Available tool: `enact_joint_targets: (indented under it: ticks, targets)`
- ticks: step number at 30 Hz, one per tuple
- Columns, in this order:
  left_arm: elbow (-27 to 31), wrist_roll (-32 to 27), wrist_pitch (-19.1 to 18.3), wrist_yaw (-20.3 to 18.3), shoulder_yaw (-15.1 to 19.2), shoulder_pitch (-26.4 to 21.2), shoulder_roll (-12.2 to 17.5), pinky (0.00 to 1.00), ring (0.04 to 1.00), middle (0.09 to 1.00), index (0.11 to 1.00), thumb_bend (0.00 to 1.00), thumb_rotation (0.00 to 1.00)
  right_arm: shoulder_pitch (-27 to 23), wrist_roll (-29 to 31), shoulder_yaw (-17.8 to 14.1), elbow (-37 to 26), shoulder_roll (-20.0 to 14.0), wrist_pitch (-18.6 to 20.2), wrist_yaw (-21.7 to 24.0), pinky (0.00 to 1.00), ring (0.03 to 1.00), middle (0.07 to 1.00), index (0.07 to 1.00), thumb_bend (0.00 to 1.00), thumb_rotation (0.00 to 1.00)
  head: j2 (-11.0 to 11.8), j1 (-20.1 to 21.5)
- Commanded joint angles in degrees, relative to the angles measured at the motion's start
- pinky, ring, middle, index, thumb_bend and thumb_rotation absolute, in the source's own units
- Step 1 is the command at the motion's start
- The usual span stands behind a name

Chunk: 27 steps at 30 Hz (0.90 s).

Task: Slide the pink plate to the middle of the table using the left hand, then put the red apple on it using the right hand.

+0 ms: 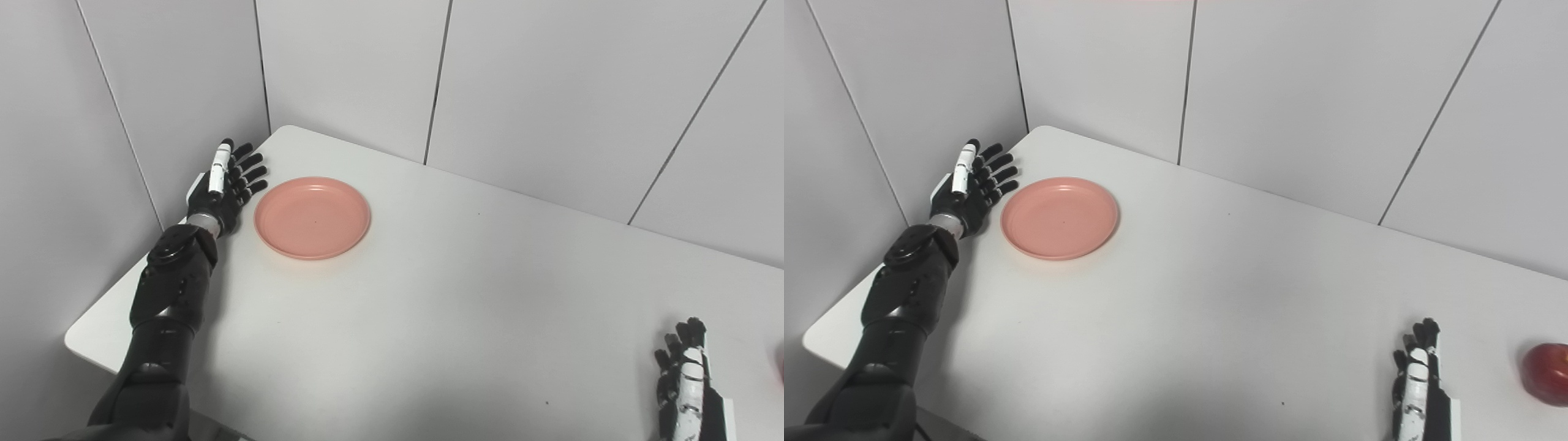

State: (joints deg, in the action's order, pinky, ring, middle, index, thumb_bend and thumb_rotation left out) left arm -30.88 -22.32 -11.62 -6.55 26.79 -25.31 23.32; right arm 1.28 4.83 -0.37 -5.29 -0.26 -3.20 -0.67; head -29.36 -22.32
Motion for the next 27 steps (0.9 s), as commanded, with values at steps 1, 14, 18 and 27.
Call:
enact_joint_targets:
  ticks: [1, 14, 18, 27]
  targets:
    - [1.34, -1.18, 1.13, -0.34, 0.26, -2.81, 1.60, 0.86, 0.866, 0.870, 0.854, 0.36, 1.00, 0.59, 0.02, -0.26, 0.01, -0.30, -0.20, 0.54, 1.00, 0.998, 1.000, 1.000, 0.15, 1.00, -0.04, -0.09]
    - [-0.29, -1.40, 1.21, -0.60, -1.10, -3.25, 0.69, 0.87, 0.861, 0.864, 0.850, 0.39, 1.00, 0.70, 0.05, -0.36, -0.38, -0.07, 0.07, 0.28, 1.00, 0.998, 1.000, 0.999, 0.16, 1.00, -0.22, 0.06]
    - [-0.40, -0.72, 1.62, -0.74, -1.96, -3.13, 0.64, 0.86, 0.859, 0.863, 0.855, 0.39, 1.00, 0.63, -0.02, -0.42, -0.05, -0.13, -0.30, 0.36, 1.00, 0.999, 0.999, 0.995, 0.17, 1.00, -0.19, 0.06]
    - [-2.95, -1.44, 3.21, -2.30, -2.30, -3.26, 0.82, 0.86, 0.859, 0.862, 0.851, 0.39, 1.00, 0.58, 0.13, -0.52, 0.04, -0.14, -0.53, 0.46, 1.00, 0.996, 0.998, 0.995, 0.17, 1.00, -0.33, -0.01]
